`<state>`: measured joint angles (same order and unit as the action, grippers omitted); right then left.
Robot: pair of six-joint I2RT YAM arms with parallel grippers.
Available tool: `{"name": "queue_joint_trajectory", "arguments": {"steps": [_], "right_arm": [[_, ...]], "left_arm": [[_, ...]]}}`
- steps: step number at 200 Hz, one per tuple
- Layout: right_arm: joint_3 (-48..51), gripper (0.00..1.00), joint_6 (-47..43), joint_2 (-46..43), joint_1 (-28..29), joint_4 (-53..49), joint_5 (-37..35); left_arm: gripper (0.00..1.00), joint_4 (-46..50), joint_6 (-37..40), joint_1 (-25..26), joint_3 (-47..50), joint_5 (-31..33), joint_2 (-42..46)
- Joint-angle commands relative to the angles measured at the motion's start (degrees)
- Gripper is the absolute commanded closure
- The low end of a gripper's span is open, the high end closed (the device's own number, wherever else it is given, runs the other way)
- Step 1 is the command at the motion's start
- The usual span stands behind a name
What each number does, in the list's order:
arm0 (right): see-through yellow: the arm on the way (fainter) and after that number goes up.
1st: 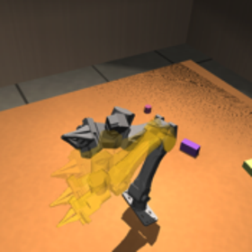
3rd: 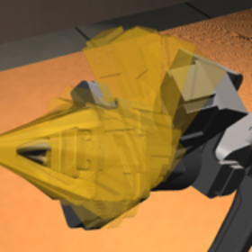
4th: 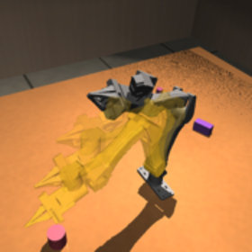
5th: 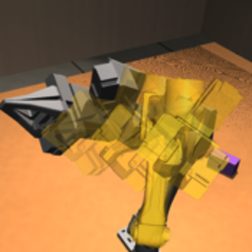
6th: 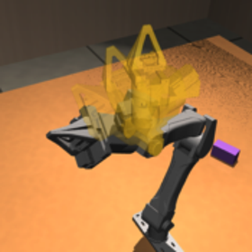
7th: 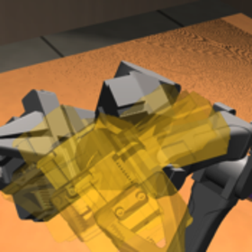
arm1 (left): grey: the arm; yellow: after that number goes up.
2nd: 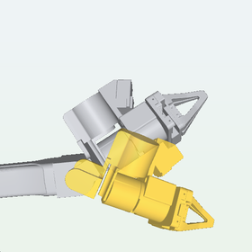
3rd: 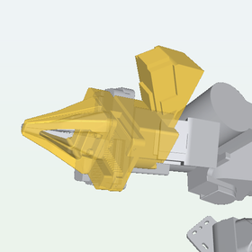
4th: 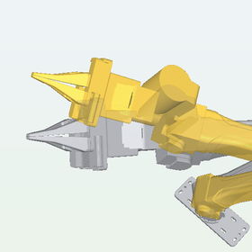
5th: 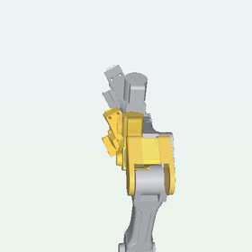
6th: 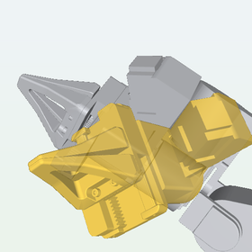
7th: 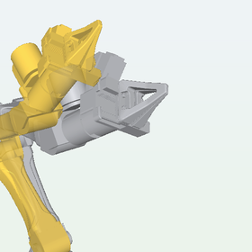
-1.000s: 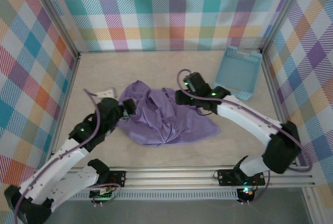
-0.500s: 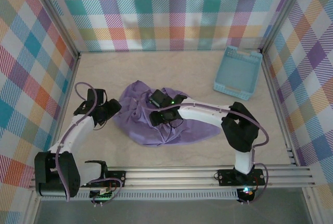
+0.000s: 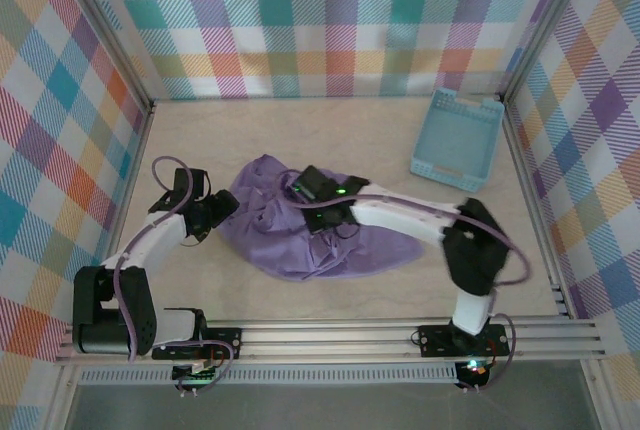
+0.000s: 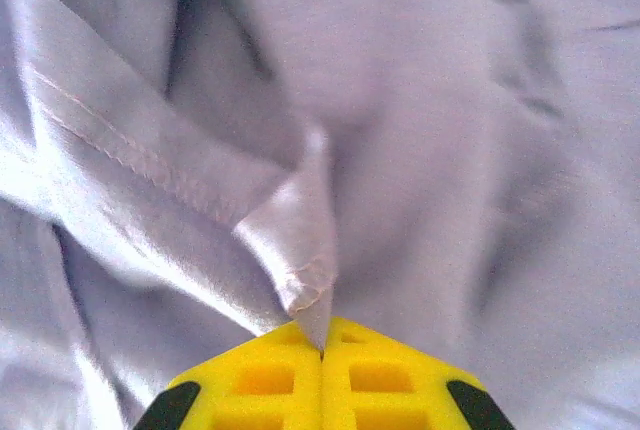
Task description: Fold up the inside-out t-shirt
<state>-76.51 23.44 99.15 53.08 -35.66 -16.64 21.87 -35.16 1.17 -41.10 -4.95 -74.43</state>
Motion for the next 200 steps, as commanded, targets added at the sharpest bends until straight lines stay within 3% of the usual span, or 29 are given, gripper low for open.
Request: {"name": "queue_joint_trajectory", "arguments": {"steps": [1, 28, 62, 92, 132, 158, 200], "right_arm": [[6.1, 1.0, 0.7, -15.7, -4.4, -4.6, -9.4], [15.4, 1.0, 4.0, -28.4, -12.7, -8.2, -11.3], [25.3, 1.0, 10.6, -36.3, -22.2, -10.2, -11.4], [29.9, 1.0, 14.6, -36.1, -23.8, -8.2, -10.4], [30.4, 1.0, 14.2, -34.5, -24.2, -5.6, -9.7], [30.1, 1.0, 13.1, -33.1, -24.2, -3.8, -8.3], [27.3, 1.0, 11.3, -31.0, -24.2, -3.4, -8.1]], "left_arm": [[0.15, -0.8, 0.0, -0.3, -3.1, 0.2, -1.8], [0.11, -0.7, -0.4, 2.4, -6.1, 1.8, -4.9], [0.08, -2.2, -2.5, 7.6, -10.8, 2.0, -11.5], [0.05, -3.1, -3.5, 12.1, -15.3, 2.8, -17.8], [0.08, -5.3, -4.3, 14.4, -19.2, 1.1, -24.7], [0.2, -9.0, -5.0, 15.6, -20.9, -1.6, -27.4], [0.55, -7.5, -4.3, 17.5, -25.8, -1.4, -29.9]]}}
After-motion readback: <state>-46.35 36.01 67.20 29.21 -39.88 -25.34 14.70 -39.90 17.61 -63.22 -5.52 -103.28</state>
